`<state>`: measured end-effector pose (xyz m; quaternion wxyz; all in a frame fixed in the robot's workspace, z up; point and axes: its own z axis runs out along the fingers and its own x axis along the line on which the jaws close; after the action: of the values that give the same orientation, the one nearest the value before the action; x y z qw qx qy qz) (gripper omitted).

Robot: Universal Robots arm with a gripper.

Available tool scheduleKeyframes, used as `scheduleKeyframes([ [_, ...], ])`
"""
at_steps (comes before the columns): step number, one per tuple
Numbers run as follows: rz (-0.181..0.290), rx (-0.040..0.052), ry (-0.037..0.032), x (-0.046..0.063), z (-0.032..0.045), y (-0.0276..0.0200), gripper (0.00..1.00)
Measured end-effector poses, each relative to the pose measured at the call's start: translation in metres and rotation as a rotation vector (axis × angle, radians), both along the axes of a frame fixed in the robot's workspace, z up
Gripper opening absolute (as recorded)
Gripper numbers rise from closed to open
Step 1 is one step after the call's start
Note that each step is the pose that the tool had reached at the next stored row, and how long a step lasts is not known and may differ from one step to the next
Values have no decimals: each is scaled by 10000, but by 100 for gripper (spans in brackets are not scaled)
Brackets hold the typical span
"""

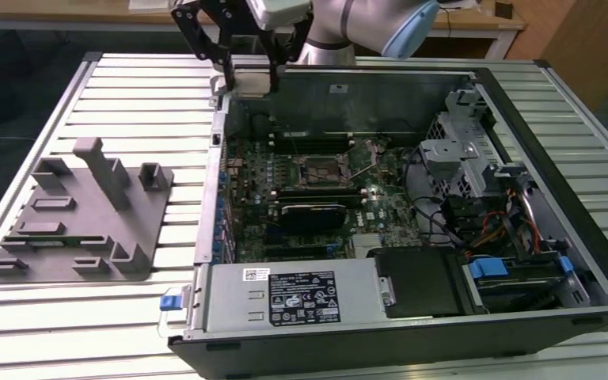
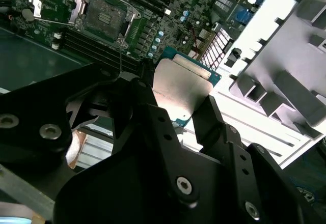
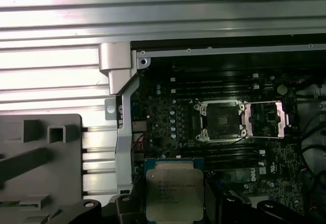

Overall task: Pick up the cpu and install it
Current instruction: 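Pick up the cpu and move it towards the insertion slot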

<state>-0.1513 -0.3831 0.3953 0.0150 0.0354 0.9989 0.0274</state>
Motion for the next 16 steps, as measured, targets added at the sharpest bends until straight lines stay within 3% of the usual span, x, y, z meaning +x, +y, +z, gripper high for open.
scheduleKeyframes([
  [16, 0, 0, 0, 330, 0, 21, 55],
])
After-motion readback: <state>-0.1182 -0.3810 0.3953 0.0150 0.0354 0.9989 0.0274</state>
